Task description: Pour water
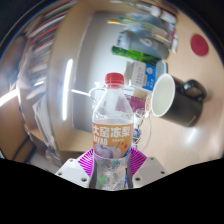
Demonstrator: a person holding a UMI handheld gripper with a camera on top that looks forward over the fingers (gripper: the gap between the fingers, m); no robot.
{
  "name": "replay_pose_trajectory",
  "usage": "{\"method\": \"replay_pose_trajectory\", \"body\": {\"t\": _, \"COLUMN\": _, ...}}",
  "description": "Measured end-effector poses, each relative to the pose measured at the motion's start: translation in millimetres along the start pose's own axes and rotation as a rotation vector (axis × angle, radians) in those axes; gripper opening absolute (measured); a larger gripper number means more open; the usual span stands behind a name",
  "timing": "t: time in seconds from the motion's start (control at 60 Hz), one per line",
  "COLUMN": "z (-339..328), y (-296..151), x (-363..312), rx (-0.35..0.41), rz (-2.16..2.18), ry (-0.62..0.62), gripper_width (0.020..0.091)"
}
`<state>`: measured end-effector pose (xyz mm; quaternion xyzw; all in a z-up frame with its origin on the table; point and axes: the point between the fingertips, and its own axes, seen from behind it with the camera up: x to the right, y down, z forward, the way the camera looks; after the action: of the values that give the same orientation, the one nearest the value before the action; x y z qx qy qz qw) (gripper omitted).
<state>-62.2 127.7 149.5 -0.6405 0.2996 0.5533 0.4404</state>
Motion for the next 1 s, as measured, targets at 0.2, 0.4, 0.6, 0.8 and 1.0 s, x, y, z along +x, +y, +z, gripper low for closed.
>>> {"method": "replay_pose_trajectory", "body": {"t": 0.2, "z": 12, "y": -19, "x": 0, "rx": 0.008, "rz": 0.387, "ry": -0.087, "gripper_width": 0.0417}}
{"method": "replay_pose_trajectory", "body": {"t": 0.4, "z": 11, "y": -29, "x": -24, "rx": 0.008, "rz": 0.569, "ry": -0.181, "gripper_width": 0.0424}}
{"method": "replay_pose_trajectory", "body": {"t": 0.6, "z": 10, "y": -27, "x": -24, "rx": -0.01, "rz": 0.62, "ry": -0.194, "gripper_width": 0.0426}}
{"method": "replay_pose_trajectory", "body": {"t": 0.8, "z": 8, "y": -20, "x": -26, "rx": -0.057, "rz": 0.557, "ry": -0.205, "gripper_width": 0.0426}}
{"method": "replay_pose_trajectory", "body": {"t": 1.0, "z": -14, "y": -26, "x": -100, "rx": -0.117, "rz": 0.099, "ry": -0.277, "gripper_width": 0.0427}}
